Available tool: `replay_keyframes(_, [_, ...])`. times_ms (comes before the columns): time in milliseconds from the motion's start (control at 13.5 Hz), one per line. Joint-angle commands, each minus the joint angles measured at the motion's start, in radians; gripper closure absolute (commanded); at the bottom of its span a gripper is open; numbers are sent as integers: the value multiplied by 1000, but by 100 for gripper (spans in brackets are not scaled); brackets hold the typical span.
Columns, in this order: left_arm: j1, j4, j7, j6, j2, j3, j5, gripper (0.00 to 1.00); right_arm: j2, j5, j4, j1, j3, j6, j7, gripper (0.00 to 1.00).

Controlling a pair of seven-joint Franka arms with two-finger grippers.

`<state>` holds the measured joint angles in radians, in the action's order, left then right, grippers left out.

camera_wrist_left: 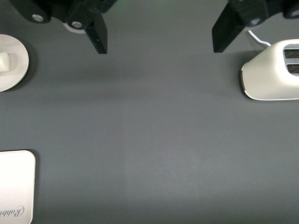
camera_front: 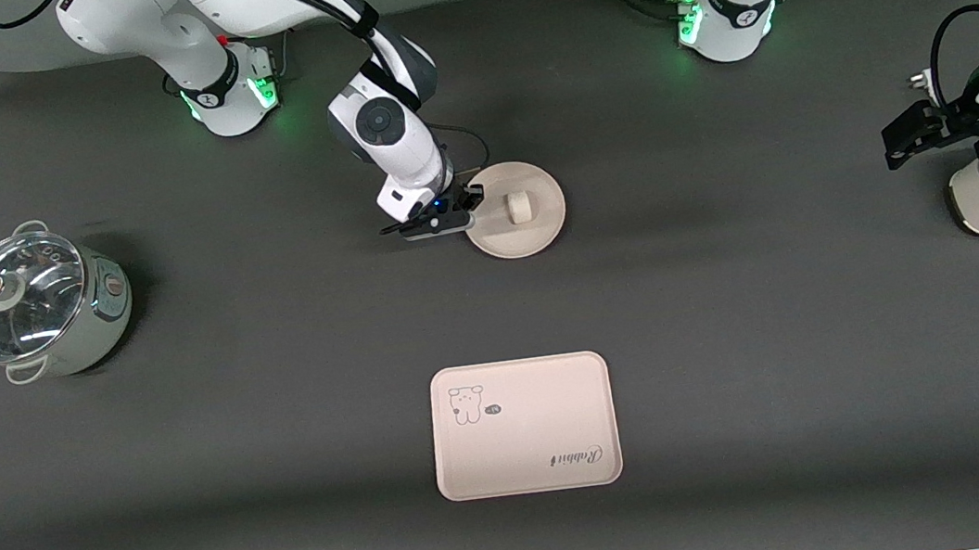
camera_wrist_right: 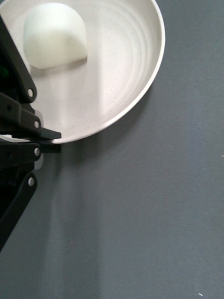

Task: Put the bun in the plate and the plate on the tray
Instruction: 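Grasp the plate rim with the right gripper, then carry the plate with the right gripper over the pink tray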

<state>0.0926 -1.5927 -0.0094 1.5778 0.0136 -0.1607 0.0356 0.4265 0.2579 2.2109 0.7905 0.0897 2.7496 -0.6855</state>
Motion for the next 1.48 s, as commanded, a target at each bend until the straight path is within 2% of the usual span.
replay_keyframes(0, [-7,-1,-1,-7,-7,3,-10,0,-104,-11,7,-39,-13,-97,62,100])
replay_keyframes(370, [-10,-1,-4,7,2,1,-10,0,-300,50,3,-68,-16,-189,119,100])
replay_keyframes(518, [-10,-1,-4,7,2,1,-10,0,-336,53,-16,-71,-16,-225,119,100])
replay_keyframes(665, [-10,-1,-3,2,0,1,-10,0,-327,53,-42,-73,-22,-229,118,100])
replay_keyframes(961, [-8,0,-3,2,-1,0,-11,0,-214,52,-158,-132,-24,-225,119,100])
replay_keyframes(1109, [-8,0,-4,-1,-4,0,-11,0,-125,52,-267,-161,-25,-225,119,100])
replay_keyframes(1405, [-8,0,-6,1,-3,0,-11,0,81,53,-552,-247,-25,-283,121,100])
